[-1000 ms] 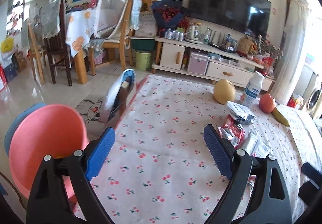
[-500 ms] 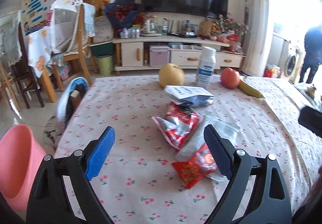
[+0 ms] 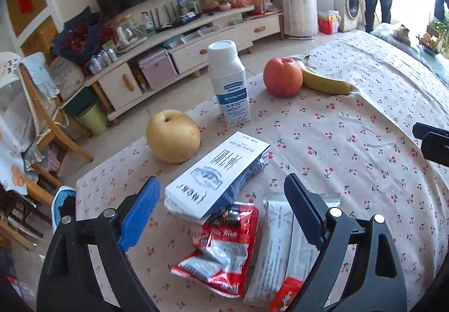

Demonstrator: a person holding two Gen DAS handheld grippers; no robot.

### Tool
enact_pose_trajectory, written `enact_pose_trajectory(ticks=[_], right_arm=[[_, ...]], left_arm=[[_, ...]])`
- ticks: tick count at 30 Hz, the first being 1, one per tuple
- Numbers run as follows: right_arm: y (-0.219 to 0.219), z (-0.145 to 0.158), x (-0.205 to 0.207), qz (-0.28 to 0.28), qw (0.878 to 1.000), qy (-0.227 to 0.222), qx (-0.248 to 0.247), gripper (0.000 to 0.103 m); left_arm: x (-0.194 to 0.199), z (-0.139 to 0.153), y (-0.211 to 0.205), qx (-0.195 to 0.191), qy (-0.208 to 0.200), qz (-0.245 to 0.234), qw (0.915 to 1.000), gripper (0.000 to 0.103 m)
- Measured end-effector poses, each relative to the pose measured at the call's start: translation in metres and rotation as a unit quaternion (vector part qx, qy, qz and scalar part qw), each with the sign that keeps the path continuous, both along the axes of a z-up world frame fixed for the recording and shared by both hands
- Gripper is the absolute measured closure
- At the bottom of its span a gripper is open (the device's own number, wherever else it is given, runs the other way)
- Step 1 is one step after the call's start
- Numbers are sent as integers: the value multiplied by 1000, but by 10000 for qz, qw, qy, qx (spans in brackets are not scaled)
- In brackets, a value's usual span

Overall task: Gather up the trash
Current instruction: 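Grasp the white milk carton with the left tool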

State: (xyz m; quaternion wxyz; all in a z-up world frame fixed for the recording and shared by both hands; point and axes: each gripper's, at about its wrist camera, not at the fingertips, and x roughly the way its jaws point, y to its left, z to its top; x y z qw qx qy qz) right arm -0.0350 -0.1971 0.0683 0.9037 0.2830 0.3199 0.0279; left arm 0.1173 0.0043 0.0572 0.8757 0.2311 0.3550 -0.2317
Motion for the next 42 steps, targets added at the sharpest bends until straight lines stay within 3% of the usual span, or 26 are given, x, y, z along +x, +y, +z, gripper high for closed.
enact_pose_trajectory(ticks=[6, 11, 13, 14, 20, 35, 39, 42], right_arm=[[-9, -18, 13, 77, 9989, 300, 346, 9], [-14, -23, 17, 58, 9986, 334, 408, 9], [-13, -24, 18, 71, 9985, 356, 404, 9], [-13, -24, 20, 83, 9985, 362, 404, 9], [-9, -23, 20, 153, 9980, 379, 477, 9], [-7, -14, 11, 250, 9986, 300, 348, 9], [-3, -12, 9, 436, 9982, 338, 243, 9], [2, -11, 7, 610, 9974, 356, 106, 9]], left_arm=[[57, -26, -25, 581, 805, -344, 9945, 13], [74, -48, -31, 851, 1266, -518, 9869, 13], [75, -53, -32, 903, 1315, -553, 9857, 18], [74, -54, -32, 903, 1276, -552, 9862, 26], [60, -54, -23, 568, 1297, -460, 9889, 44], [-56, -64, -31, 17, 1638, -324, 9860, 46], [-78, -59, -22, -314, 1564, -69, 9872, 46], [-87, -47, -2, -813, 1447, 320, 9856, 46]])
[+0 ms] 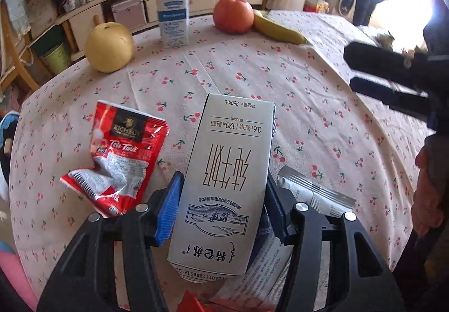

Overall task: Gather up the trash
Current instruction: 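Grasp the white milk carton with the left tool, then grasp the small red candy packet with the right tool while the left holds the carton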

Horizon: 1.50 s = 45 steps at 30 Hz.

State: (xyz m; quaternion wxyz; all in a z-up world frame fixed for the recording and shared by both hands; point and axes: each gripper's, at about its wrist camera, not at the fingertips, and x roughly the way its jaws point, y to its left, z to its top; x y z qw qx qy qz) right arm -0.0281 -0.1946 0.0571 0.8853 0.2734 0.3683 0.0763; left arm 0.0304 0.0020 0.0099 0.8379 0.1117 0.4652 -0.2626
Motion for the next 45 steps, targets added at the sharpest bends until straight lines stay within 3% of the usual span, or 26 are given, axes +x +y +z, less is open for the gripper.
enact_pose_trajectory(ticks=[4, 9, 12, 17, 23, 27, 33, 37, 45], right_arm=[[13, -2, 0, 359, 9992, 84, -159, 9], [43, 0, -5, 1090, 9934, -20, -354, 9], [72, 1, -10, 1708, 9843, -130, -427, 9], [130, 0, -29, 2501, 9629, -317, -964, 9], [183, -9, -55, 3007, 9328, -598, -1896, 9], [203, -22, -61, 3214, 9203, -515, -2173, 22], [225, -40, -71, 3346, 8964, -555, -2855, 23], [229, -48, -70, 3238, 8889, -596, -3185, 33], [236, -53, -66, 3179, 8785, -686, -3500, 34]], left_arm=[[-9, 19, 33, -458, -228, 640, 9966, 46], [-30, 34, 89, -956, -448, 1520, 9827, 46], [-43, 36, 122, -1160, -534, 1977, 9719, 46], [-54, 31, 166, -1393, -603, 2483, 9567, 46], [-55, 30, 192, -1436, -716, 2675, 9501, 46], [-51, 26, 206, -1557, -655, 2804, 9449, 46], [-53, 27, 201, -1510, -735, 2674, 9488, 46], [-52, 25, 200, -1519, -683, 2595, 9513, 46], [-49, 23, 210, -1613, -633, 2590, 9502, 46]])
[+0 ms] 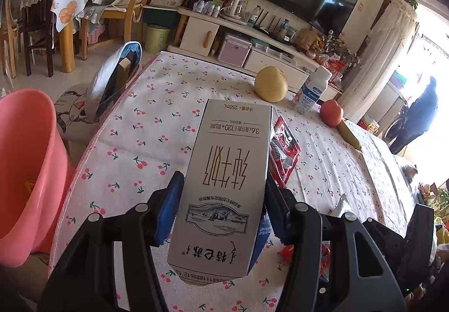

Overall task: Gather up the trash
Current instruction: 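Grasp the small red candy packet with the right tool while the left holds the carton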

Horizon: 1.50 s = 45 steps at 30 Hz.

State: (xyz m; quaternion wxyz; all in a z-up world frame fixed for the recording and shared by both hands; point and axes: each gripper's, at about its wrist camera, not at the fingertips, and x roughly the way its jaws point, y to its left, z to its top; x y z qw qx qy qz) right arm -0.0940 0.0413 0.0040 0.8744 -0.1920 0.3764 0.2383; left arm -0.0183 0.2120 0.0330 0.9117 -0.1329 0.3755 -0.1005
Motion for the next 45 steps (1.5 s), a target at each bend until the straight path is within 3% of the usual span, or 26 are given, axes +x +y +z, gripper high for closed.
enact_pose_trajectory(ticks=[5, 11, 15, 27, 40, 43, 45], right_arm=[[5, -3, 5, -6, 10000, -30, -90, 42], [13, -4, 6, 8, 9999, -59, -133, 60], [14, -4, 6, -130, 9999, -75, -82, 61], [3, 7, 18, -870, 9936, 134, 707, 70], [-11, 18, 15, -1378, 9806, 343, 1353, 79], [-13, 19, 16, -1423, 9797, 356, 1369, 80], [-13, 18, 16, -1424, 9800, 350, 1342, 80]], left_arm=[[-1, 3, 7, -59, -41, 22, 10000, 46], [-6, 7, 8, -37, -115, -45, 9999, 46], [-10, 11, 9, -77, -189, -105, 9997, 46], [-17, 17, 27, -292, -347, -54, 9990, 46], [-17, 8, 28, -410, -59, -348, 9985, 46], [-16, 4, 21, -290, 47, -487, 9984, 41], [-15, 0, 17, -184, 119, -502, 9985, 30]])
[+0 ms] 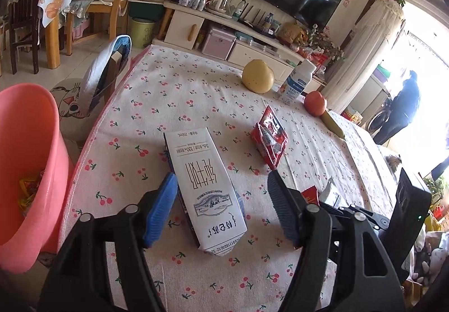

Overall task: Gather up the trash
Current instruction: 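Grasp the small red candy packet with the right tool while the left holds the carton, then carry the milk carton and red packet to the pink bucket and open both tools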

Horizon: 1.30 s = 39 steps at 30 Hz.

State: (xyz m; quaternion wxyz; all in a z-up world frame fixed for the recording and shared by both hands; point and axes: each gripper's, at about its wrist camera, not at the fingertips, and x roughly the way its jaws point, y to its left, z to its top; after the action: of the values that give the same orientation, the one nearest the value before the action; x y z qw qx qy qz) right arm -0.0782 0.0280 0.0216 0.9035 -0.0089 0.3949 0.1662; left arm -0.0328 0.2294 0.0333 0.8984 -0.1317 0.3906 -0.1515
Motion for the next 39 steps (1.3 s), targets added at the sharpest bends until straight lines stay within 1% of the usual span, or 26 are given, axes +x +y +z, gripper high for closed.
enact_pose_trajectory(ticks=[1, 3, 5, 6, 10, 11, 13, 15, 16, 17, 18, 20, 22, 25, 26, 27, 28, 29, 30, 34, 37, 38, 39], right_arm=[[0, -1, 0, 1, 10000, -2, -23, 80], [0, -3, 1, 6, 10000, 35, -30, 80], [-1, -5, 2, 8, 10000, 42, -21, 80], [-1, -5, 2, 17, 10000, 52, 16, 78], [-3, -6, 5, 60, 9999, 111, 113, 76], [-4, -6, 5, 77, 9998, 142, 151, 74], [-4, -9, 7, 89, 9995, 214, 190, 65], [-3, -12, 8, 93, 9996, 221, 134, 56], [-2, -13, 9, 97, 9997, 214, 102, 55], [-1, -13, 9, 99, 9997, 202, 65, 54], [-1, -14, 10, 103, 9998, 193, 38, 53], [1, -15, 10, 140, 9997, 174, -18, 49], [6, -15, 9, 182, 9996, 125, -160, 46], [13, -17, 6, 219, 9987, 60, -452, 46], [14, -18, 6, 203, 9984, 34, -523, 47], [15, -18, 6, 188, 9981, 31, -592, 56], [16, -19, 6, 182, 9978, 39, -634, 68], [15, -19, 6, 165, 9977, 29, -655, 68], [15, -19, 5, 160, 9976, 21, -673, 68], [16, -17, 4, 102, 9975, -17, -700, 69], [11, -11, 6, 27, 9986, -29, -532, 69], [10, -9, 4, -3, 9988, -48, -483, 69], [9, -6, 4, -23, 9990, -75, -443, 69]], left_arm=[[1, -2, -2, 101, 31, 1, 9999, 28], [2, -6, -6, 291, 119, 20, 9995, 21], [6, -12, -10, 441, 251, 32, 9987, 21], [8, -15, -12, 509, 312, 44, 9982, 21], [16, -26, -22, 818, 460, 144, 9955, 21], [19, -29, -24, 909, 514, 189, 9944, 21], [24, -36, -26, 1059, 640, 291, 9919, 21], [28, -39, -25, 999, 723, 358, 9917, 25], [29, -40, -24, 910, 737, 368, 9924, 28], [30, -39, -25, 862, 734, 370, 9929, 33], [30, -38, -25, 848, 710, 374, 9932, 38], [30, -36, -26, 830, 670, 366, 9936, 44], [29, -36, -24, 757, 680, 365, 9941, 46], [28, -34, -22, 681, 665, 358, 9948, 49], [27, -33, -21, 649, 642, 356, 9952, 52], [26, -31, -20, 600, 597, 361, 9958, 60], [26, -29, -19, 564, 569, 365, 9961, 63], [25, -28, -17, 522, 562, 361, 9964, 67], [26, -28, -16, 476, 573, 357, 9966, 67], [25, -28, -13, 370, 613, 350, 9968, 69], [26, -29, -12, 351, 655, 374, 9965, 69], [27, -29, -13, 373, 678, 383, 9963, 65], [28, -29, -13, 379, 697, 373, 9961, 57]])
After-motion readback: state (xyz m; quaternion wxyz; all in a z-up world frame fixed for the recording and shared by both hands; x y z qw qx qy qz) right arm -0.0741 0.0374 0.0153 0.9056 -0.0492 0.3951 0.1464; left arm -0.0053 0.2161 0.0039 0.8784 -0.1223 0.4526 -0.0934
